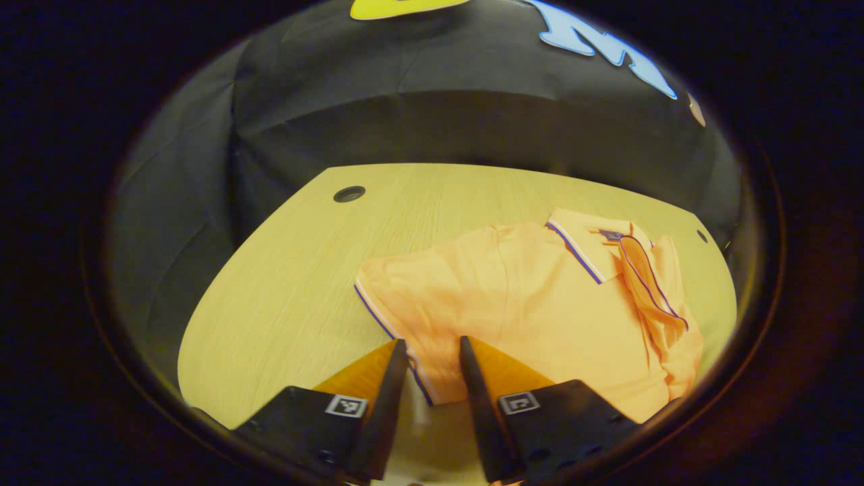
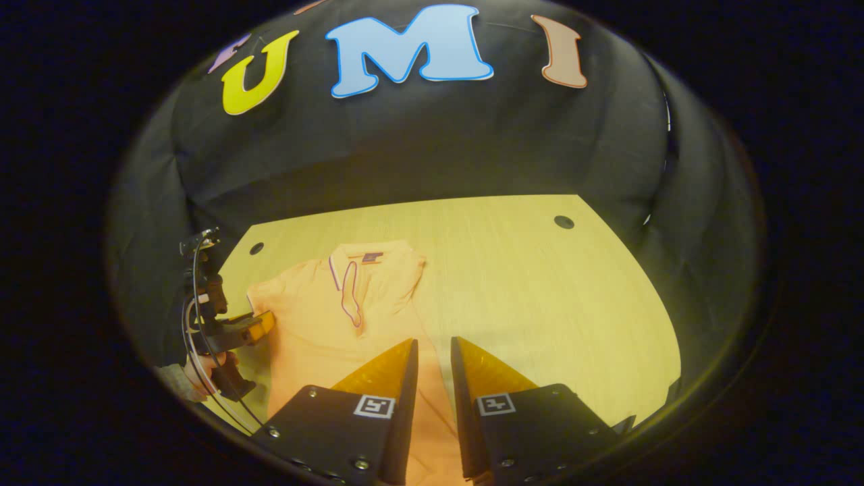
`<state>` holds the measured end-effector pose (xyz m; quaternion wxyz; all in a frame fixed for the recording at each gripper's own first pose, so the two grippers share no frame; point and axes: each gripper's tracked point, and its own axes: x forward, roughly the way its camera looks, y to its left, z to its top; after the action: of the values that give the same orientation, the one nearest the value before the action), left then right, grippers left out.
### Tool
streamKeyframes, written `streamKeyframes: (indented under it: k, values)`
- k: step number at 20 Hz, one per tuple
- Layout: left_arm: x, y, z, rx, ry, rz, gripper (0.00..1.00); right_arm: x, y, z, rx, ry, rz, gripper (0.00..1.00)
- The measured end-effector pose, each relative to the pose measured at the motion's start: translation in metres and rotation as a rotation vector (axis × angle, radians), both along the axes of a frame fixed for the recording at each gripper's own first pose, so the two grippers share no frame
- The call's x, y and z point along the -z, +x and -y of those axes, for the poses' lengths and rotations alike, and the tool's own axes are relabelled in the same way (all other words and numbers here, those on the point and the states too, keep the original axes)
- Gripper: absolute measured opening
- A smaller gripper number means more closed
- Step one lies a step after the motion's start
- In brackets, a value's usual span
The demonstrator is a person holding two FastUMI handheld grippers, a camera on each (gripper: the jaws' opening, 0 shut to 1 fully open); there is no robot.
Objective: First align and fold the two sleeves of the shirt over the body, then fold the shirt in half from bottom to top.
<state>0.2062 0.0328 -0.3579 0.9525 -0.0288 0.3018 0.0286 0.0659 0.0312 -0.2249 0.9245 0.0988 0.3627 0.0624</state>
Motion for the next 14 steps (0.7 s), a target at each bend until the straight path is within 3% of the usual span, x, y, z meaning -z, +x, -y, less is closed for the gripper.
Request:
streamKeyframes:
  k: [2,4,10,14]
  values:
    - [0.0,0.001,0.001,-0.004,0.002,0.0,0.29,0.0,0.0,0.0,-0.003,-0.001,0.0,0.3]
    - [0.0,0.0,0.003,0.0,0.009,-0.006,0.17,-0.001,-0.001,-0.001,-0.006,-0.001,0.002,0.3]
    - [-0.021,0.004,0.013,0.039,0.075,0.022,0.17,0.004,-0.007,0.004,0.009,0.006,-0.007,0.3]
    - [-0.062,0.011,0.066,0.166,0.108,0.111,0.17,0.008,-0.015,0.012,0.033,0.014,-0.019,0.3]
